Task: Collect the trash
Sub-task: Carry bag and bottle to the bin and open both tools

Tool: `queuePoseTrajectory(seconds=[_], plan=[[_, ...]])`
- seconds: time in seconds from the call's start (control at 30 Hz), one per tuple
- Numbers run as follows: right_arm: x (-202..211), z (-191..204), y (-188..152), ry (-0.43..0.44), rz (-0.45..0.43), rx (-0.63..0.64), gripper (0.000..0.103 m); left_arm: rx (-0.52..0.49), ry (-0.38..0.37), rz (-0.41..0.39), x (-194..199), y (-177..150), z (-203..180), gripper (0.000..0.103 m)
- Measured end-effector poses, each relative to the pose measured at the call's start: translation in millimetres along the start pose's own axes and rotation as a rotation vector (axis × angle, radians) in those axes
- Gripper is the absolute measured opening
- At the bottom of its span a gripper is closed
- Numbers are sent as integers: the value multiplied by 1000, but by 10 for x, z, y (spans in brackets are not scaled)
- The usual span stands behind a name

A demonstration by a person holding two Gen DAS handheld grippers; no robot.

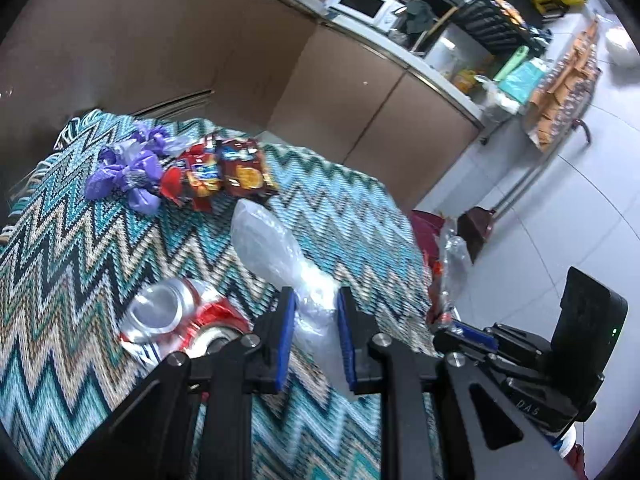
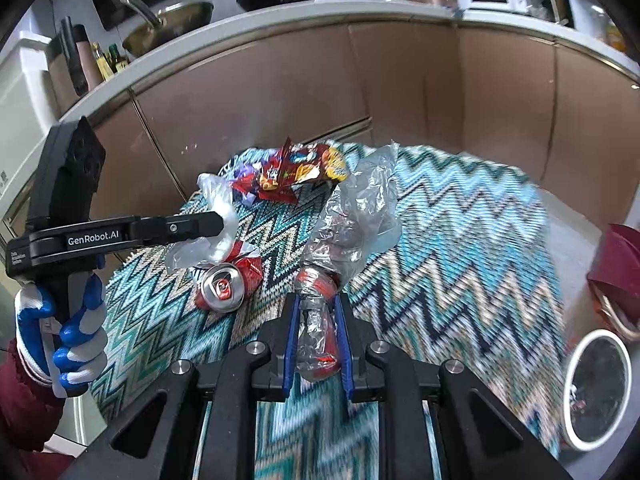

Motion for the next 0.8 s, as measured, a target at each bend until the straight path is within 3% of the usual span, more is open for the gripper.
queuePoseTrajectory(seconds=[0.43, 0.8], plan=[[1000, -167, -345, -47, -166, -66, 17, -118, -49, -45, 451, -155, -799, 19], [1458, -916, -589, -140, -262, -211, 17, -263, -105, 32, 73, -123, -1617, 19]])
Point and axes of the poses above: each gripper's, at about its wrist camera, not at the fingertips, and x roughly against the way its jaws point, z to its left, y to its top, the point moved 5 cm from there along -x, roughly the way its jaws point, and after that the axes turned 8 degrees about -x, right-handed, at the moved point
